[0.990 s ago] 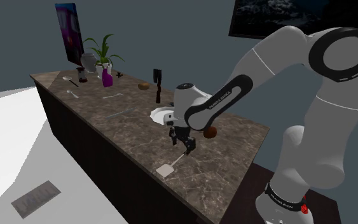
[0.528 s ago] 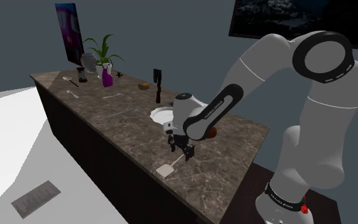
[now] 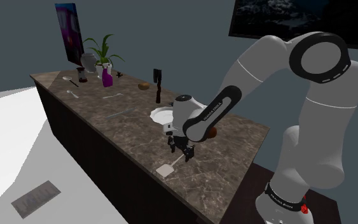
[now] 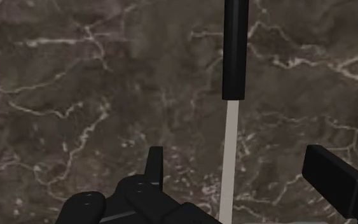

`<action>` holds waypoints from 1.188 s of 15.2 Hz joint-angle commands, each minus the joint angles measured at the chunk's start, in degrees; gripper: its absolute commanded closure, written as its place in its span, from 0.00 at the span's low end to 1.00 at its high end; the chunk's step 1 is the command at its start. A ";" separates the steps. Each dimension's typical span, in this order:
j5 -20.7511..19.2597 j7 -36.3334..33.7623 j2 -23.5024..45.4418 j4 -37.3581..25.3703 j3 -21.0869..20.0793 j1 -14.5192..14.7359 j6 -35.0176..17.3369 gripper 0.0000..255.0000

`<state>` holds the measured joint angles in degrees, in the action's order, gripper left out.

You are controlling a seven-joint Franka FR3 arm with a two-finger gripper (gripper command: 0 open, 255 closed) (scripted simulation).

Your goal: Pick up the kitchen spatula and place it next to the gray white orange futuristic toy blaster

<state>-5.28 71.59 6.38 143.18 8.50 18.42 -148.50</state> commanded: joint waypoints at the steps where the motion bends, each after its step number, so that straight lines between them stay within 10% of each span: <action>1: 0.00 0.00 0.00 0.00 0.00 0.00 0.00 1.00; 18: -0.58 -0.13 -5.80 -0.78 0.07 0.12 6.55 1.00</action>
<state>-5.81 71.33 1.28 142.53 8.52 18.59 -142.79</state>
